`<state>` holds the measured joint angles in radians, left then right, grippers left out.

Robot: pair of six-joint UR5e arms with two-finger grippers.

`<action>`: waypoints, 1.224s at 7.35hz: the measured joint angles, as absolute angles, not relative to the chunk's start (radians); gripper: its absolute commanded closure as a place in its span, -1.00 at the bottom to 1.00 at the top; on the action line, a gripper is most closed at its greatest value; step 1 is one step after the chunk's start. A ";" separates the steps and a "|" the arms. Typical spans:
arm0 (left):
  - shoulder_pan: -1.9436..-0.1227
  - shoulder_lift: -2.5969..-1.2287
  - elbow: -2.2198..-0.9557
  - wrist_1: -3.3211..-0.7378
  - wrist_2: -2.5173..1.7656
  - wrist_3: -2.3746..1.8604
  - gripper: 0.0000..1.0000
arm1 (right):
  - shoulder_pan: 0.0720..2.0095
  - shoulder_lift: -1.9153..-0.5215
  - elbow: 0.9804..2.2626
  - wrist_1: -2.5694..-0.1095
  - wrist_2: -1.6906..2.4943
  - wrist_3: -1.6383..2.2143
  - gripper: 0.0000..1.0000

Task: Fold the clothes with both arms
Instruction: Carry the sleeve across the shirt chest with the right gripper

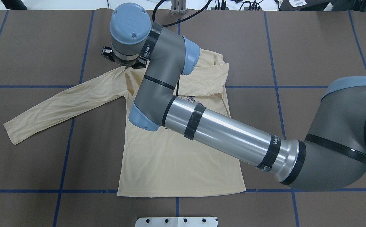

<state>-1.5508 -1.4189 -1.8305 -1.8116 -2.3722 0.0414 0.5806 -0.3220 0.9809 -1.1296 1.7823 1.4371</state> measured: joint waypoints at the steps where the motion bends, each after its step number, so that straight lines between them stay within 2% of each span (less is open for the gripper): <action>1: -1.551 -1.419 -1.830 -1.812 -2.388 0.041 -0.99 | 0.580 -0.292 0.921 -1.088 1.779 1.439 -0.91; 3: -1.548 -1.422 -1.827 -1.812 -2.432 0.034 -0.98 | 0.581 -0.261 0.868 -1.056 1.777 1.454 -0.98; 5: -1.527 -1.443 -1.817 -1.813 -2.449 -0.029 -0.98 | 0.592 -0.261 0.893 -1.089 1.798 1.517 -0.97; 6: -1.503 -1.459 -1.795 -1.830 -2.448 -0.075 -0.98 | 0.607 -0.301 0.982 -1.174 1.834 1.538 -0.97; 9: -1.319 -1.480 -1.665 -2.137 -2.416 -0.328 -0.98 | 0.651 -0.604 1.385 -1.333 1.927 1.546 -0.97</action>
<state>-1.3190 -1.4795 -1.6650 -2.1372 -2.4162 -0.3284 0.6510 -0.6037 1.3846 -1.3325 1.9274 1.5459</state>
